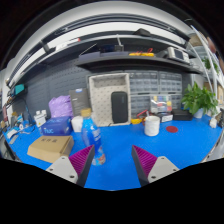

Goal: Pour water

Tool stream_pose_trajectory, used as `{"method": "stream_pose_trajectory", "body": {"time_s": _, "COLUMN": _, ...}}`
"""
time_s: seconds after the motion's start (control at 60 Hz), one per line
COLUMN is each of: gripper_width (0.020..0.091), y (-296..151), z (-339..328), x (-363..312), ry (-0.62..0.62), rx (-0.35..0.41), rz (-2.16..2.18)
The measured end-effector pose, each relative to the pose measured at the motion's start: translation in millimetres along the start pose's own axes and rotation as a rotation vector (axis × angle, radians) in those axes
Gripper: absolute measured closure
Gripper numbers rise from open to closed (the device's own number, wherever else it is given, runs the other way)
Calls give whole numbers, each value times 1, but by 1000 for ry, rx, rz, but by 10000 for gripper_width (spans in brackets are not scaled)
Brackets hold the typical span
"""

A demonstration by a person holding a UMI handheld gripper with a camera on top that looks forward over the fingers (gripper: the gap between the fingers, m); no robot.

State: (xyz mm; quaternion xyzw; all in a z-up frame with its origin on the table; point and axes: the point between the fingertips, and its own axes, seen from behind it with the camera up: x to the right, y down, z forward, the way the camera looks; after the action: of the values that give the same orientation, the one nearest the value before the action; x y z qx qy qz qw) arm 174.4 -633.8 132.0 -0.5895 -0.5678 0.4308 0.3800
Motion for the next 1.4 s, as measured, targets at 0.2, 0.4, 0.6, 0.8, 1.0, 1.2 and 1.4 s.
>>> {"method": "stream_pose_trajectory", "body": {"time_s": 0.2, "gripper_width": 343, "y": 36, "z": 34, "x": -86, "ry": -70, "rx": -39, "rz": -75}}
{"method": "stream_pose_trajectory", "body": {"time_s": 0.4, "gripper_width": 343, "y": 23, "z": 87, "x": -99, "ry": -66, "rx": -8, "rz": -95}}
{"method": "stream_pose_trajectory", "body": {"time_s": 0.6, "gripper_width": 385, "y": 20, "z": 129, "x": -106, "ry": -67, "rx": 23, "rz": -129}}
{"method": "stream_pose_trajectory", "body": {"time_s": 0.8, "gripper_width": 627, "y": 16, "z": 141, "x": -104, "ry": -61, "rx": 94, "rz": -97}}
{"method": "stream_pose_trajectory", "body": {"time_s": 1.0, "gripper_width": 743, "y": 15, "z": 139, "x": -107, "ry": -97, "rx": 114, "rz": -93}}
{"method": "stream_pose_trajectory", "body": {"time_s": 1.2, "gripper_width": 744, "y": 0, "z": 146, "x": -91, "ry": -138, "rx": 78, "rz": 11}}
{"method": "stream_pose_trajectory", "body": {"time_s": 1.4, "gripper_width": 744, "y": -46, "z": 182, "x": -36, "ry": -160, "rx": 27, "rz": 375}}
